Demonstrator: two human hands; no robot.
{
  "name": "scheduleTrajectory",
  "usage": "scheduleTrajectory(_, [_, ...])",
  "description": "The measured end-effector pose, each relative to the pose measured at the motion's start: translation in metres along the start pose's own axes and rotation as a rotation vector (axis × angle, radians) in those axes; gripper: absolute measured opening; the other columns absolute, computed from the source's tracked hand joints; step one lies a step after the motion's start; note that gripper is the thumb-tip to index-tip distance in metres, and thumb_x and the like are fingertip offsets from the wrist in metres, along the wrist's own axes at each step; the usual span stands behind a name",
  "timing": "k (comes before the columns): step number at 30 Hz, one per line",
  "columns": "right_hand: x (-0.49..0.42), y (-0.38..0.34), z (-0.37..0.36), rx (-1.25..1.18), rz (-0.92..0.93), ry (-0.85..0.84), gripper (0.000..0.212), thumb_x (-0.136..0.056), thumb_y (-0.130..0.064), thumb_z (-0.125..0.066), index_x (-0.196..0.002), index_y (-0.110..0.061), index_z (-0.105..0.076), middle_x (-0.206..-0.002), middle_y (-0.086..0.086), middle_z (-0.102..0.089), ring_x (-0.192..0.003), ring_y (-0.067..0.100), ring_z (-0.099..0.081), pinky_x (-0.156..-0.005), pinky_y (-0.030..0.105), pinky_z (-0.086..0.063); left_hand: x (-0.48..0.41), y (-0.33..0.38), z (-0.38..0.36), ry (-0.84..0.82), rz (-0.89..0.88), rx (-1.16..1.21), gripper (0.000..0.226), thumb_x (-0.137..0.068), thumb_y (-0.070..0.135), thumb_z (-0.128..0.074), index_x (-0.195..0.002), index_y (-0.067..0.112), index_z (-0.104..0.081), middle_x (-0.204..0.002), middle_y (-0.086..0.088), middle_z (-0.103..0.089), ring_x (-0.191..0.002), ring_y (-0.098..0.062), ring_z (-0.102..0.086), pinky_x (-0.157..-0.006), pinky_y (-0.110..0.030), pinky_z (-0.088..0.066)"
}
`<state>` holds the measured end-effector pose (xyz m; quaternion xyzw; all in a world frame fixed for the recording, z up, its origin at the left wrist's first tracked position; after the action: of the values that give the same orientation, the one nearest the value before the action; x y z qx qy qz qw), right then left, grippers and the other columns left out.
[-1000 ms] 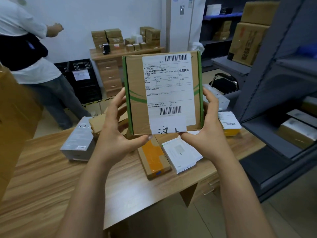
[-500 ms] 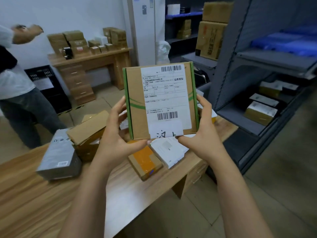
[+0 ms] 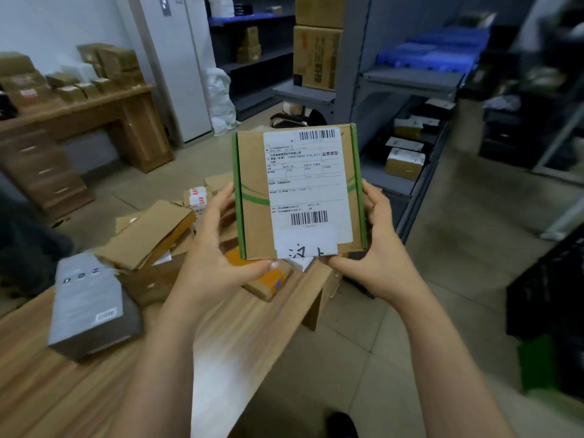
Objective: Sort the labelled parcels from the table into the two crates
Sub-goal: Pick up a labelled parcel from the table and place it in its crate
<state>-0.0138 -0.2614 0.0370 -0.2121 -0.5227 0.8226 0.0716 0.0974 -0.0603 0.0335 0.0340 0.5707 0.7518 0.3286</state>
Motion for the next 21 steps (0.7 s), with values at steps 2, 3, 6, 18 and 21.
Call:
scheduleTrajectory(2, [0.022, -0.003, -0.002, 0.014, -0.027, 0.03, 0.113, -0.069, -0.026, -0.087, -0.151, -0.039, -0.01, -0.126, -0.049, -0.04, -0.129, -0.017, -0.034, -0.1, 0.011, -0.038, 0.013, 0.001, -0.002, -0.036, -0.001, 0.036, 0.119, -0.048, 0.045, -0.089, -0.147, 0.047, -0.022, -0.149, 0.025, -0.032, -0.137, 0.001, -0.032, -0.111, -0.045, -0.036])
scheduleTrajectory(3, [0.033, -0.004, -0.002, 0.024, -0.041, 0.043, 0.114, -0.069, -0.027, -0.087, -0.151, -0.039, -0.01, -0.128, -0.046, -0.04, -0.13, -0.015, -0.035, -0.103, 0.015, -0.039, 0.019, 0.002, -0.003, -0.057, -0.003, 0.047, 0.119, -0.048, 0.045, -0.089, -0.146, 0.048, -0.022, -0.148, 0.025, -0.033, -0.137, 0.001, -0.033, -0.11, -0.046, -0.038])
scheduleTrajectory(6, [0.067, -0.008, 0.0, 0.062, -0.069, 0.097, 0.117, -0.067, -0.028, -0.089, -0.151, -0.039, -0.008, -0.143, -0.031, -0.035, -0.133, -0.012, -0.032, -0.11, 0.026, -0.037, 0.034, 0.007, -0.011, -0.127, -0.018, 0.047, 0.12, -0.049, 0.044, -0.091, -0.147, 0.047, -0.022, -0.148, 0.02, -0.034, -0.137, -0.004, -0.035, -0.106, -0.049, -0.042])
scheduleTrajectory(18, [0.223, -0.015, 0.088, 0.171, -0.206, 0.485, 0.118, -0.063, -0.03, -0.09, -0.15, -0.035, -0.011, -0.136, -0.036, -0.036, -0.135, -0.01, -0.032, -0.101, 0.003, -0.03, 0.087, 0.079, -0.128, -0.478, -0.18, 0.116, 0.114, -0.054, 0.034, -0.094, -0.144, 0.046, -0.025, -0.141, 0.028, -0.038, -0.13, 0.007, -0.037, -0.103, -0.027, -0.043])
scheduleTrajectory(21, [0.277, -0.018, 0.121, 0.204, -0.26, 0.6, 0.118, -0.063, -0.027, -0.091, -0.152, -0.032, -0.013, -0.143, -0.02, -0.042, -0.136, -0.005, -0.033, -0.108, 0.018, -0.034, 0.106, 0.105, -0.172, -0.576, -0.239, 0.091, 0.116, -0.053, 0.046, -0.09, -0.147, 0.045, -0.022, -0.144, 0.027, -0.035, -0.132, 0.005, -0.035, -0.108, -0.037, -0.04])
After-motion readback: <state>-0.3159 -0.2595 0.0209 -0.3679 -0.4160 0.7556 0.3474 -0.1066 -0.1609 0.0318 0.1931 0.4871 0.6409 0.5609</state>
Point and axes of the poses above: each hand's wrist, its own x-axis away from the middle knuckle, its own z-axis out of the back of the hand, y = z × x, the point moved 8 cm from there along -x, towards the middle knuckle
